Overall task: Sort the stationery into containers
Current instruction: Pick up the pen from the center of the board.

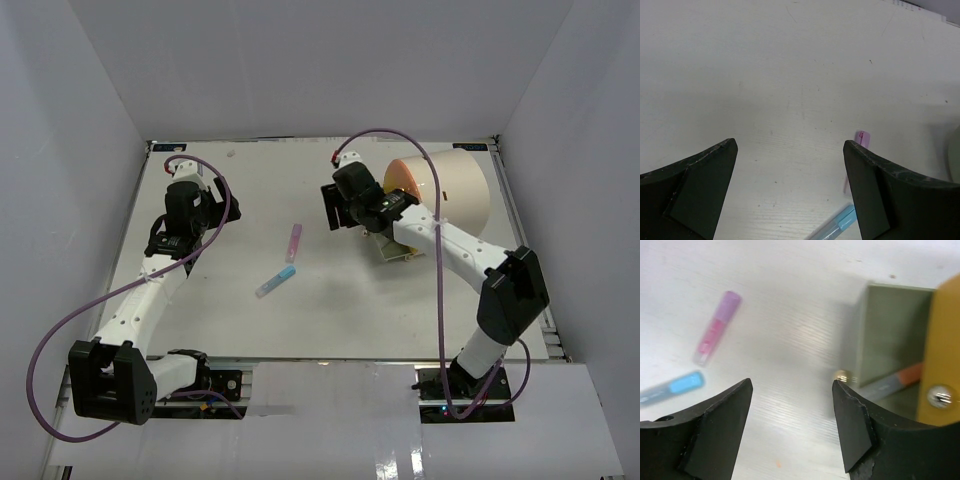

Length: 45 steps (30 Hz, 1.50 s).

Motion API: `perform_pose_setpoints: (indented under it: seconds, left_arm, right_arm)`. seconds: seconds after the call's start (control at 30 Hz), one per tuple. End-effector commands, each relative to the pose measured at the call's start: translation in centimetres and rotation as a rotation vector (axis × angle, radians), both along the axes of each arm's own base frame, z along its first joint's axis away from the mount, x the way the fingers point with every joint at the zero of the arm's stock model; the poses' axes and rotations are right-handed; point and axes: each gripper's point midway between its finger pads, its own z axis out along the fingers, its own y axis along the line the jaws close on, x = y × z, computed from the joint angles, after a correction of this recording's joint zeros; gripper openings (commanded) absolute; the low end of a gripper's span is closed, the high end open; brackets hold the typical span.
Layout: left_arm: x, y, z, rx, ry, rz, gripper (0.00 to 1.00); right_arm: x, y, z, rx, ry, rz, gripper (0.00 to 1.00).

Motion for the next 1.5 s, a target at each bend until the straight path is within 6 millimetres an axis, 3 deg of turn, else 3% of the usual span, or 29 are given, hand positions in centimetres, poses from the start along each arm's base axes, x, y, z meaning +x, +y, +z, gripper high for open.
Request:
perform_pose_setpoints:
  seconds: [0.0, 0.17, 0.2, 0.3, 0.5, 0.73, 0.97, 1.1, 1.27, 1.47]
  left_arm:
    - [0.0, 0.2, 0.5, -0.003, -0.019, 0.001, 0.98]
    - [0.0, 0.3, 0.7, -0.004, -0.024, 0.002, 0.98]
    - [0.0, 0.3, 0.7, -0.003, -0.024, 0.003, 0.98]
    - [0.0, 0.4, 0.8, -0.004, -0.027, 0.005, 0.98]
    - [-0.1, 0.4, 1.0, -0.008, -0.034, 0.004, 0.98]
    - [-0.1, 0.4, 1.0, -0.011, -0.033, 0.002, 0.98]
    - [-0.1, 0.4, 1.0, -0.014, -0.034, 0.001, 0.98]
    - [-0.1, 0.3, 0.9, -0.014, -0.031, 0.0, 0.98]
    - [0.0, 0.3, 1.0, -0.015, -0.032, -0.002, 0.98]
    - [0.0, 0.3, 0.9, -0.014, -0.031, -0.003, 0.98]
  right_arm:
    - [-0.8, 4.9, -1.1, 0.088, 0.064, 0.004, 0.72]
    - [-0.9, 10.5, -2.2, 0.14, 0.097, 0.003, 0.73]
    - [-1.2, 11.5, -3.7, 0.142, 0.126, -0.01, 0.73]
    - [-1.2, 13.7, -5.1, 0.163, 0.133, -0.03, 0.73]
    - [-0.3, 15.7, -8.0, 0.15, 0.137, -0.079, 0.73]
    - [0.1, 15.4, -11.7, 0.097, 0.157, -0.123, 0.69]
    - [0.3, 15.3, -13.0, 0.076, 0.166, -0.124, 0.64]
    - [0.8, 14.1, -13.7, 0.064, 0.18, -0.144, 0.58]
    - [1.4, 11.7, -13.3, 0.028, 0.151, -0.174, 0.39]
    - [1.7, 9.0, -10.5, -0.011, 0.078, -0.172, 0.17]
